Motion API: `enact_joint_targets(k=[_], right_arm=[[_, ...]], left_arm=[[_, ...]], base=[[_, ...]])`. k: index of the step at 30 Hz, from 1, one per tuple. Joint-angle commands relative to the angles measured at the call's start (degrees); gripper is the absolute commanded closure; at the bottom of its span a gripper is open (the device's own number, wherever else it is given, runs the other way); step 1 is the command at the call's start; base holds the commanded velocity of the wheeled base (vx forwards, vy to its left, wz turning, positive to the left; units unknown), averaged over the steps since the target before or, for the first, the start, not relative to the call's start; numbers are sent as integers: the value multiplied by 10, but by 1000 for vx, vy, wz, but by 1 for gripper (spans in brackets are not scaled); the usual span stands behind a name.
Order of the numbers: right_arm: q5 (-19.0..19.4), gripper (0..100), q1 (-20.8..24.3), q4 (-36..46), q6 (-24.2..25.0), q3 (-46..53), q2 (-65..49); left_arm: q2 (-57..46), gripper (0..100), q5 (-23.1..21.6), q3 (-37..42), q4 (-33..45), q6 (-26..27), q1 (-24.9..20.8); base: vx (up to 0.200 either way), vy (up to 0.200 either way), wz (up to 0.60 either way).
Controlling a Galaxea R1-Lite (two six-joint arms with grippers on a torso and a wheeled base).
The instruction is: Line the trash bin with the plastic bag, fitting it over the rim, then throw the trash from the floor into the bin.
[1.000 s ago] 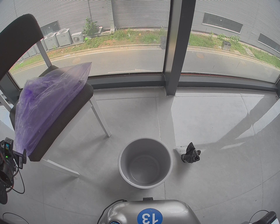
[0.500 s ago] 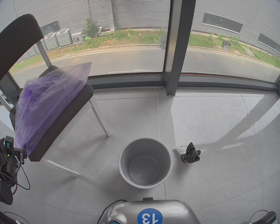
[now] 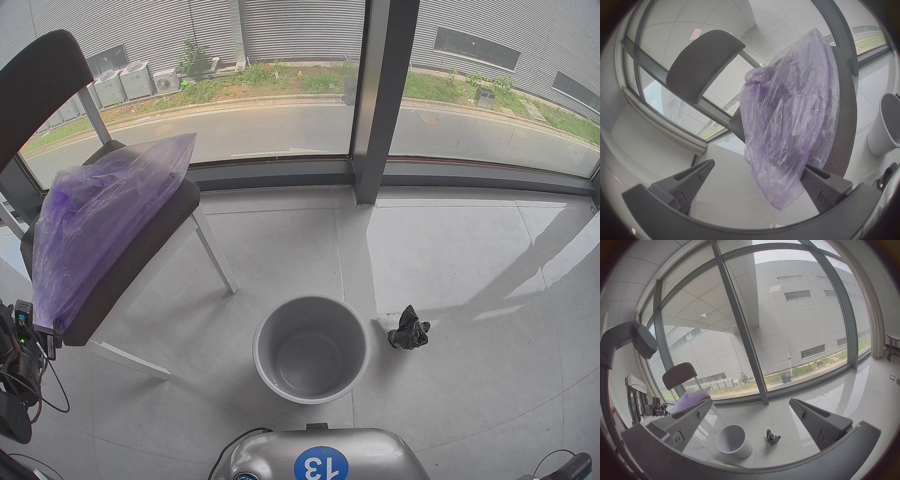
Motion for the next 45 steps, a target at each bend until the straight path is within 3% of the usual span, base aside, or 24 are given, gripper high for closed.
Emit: enact_joint_targets(k=[1, 18, 19, 30, 36, 41, 45], right_arm=[[2, 0, 0, 0, 0, 0, -1], [9, 0, 2, -2, 2, 2, -16], [9, 0, 2, -3, 2, 1, -15], [13, 0, 2, 3, 3, 11, -16], [33, 0, 7, 4, -3, 0, 3], [73, 0, 8, -21, -77, -100, 181], [73, 0, 6, -86, -102, -136, 266]], left_arm=[[4, 0, 0, -1, -7, -1, 1], [35, 0, 0, 1, -41, -9, 2], [35, 100, 0, 1, -41, -9, 1], [25, 100, 0, 18, -42, -9, 0], [6, 100, -2, 15, -67, -6, -1], [-71, 100, -7, -8, -79, -2, -36], [-105, 100, -8, -33, -49, -6, -74]], base=[[0, 0, 0], [0, 0, 0], [0, 0, 0], [0, 0, 0], [0, 0, 0], [0, 0, 0], [0, 0, 0]])
